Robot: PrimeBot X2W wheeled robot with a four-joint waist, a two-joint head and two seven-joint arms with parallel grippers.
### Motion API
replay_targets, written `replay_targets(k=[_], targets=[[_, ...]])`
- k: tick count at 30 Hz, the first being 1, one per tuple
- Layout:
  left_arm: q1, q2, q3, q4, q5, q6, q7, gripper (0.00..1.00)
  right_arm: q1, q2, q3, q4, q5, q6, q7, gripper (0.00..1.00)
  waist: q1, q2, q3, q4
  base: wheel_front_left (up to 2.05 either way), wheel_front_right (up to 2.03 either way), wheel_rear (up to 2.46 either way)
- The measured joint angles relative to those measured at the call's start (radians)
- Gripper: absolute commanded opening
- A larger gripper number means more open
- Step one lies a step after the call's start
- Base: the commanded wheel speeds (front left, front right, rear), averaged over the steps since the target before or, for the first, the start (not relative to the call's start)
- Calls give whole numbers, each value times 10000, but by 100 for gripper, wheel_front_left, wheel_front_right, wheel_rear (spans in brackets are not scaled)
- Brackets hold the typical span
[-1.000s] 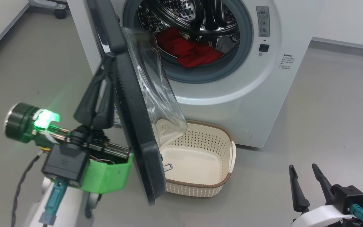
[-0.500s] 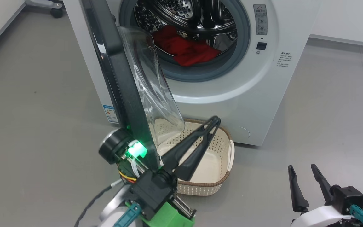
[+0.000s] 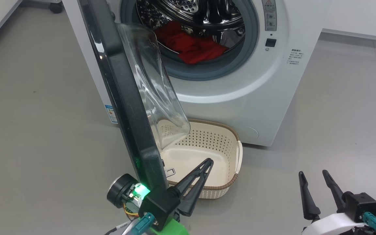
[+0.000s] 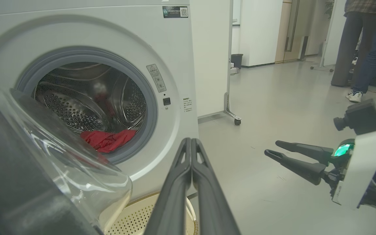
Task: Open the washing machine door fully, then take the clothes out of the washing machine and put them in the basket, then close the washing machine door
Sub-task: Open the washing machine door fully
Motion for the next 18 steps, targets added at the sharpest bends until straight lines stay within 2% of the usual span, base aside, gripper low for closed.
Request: replay_targets(k=[12,18], targets=[[531,75,683,863,111,780,217,0,-1,0,-86,0,-31,81,0,100,0,0,157,-94,0,0,0],[541,79,846,1156,125,888,222,0,-1,10,-134,0,-33,105,0,100,0,0,194,-128,0,0,0]])
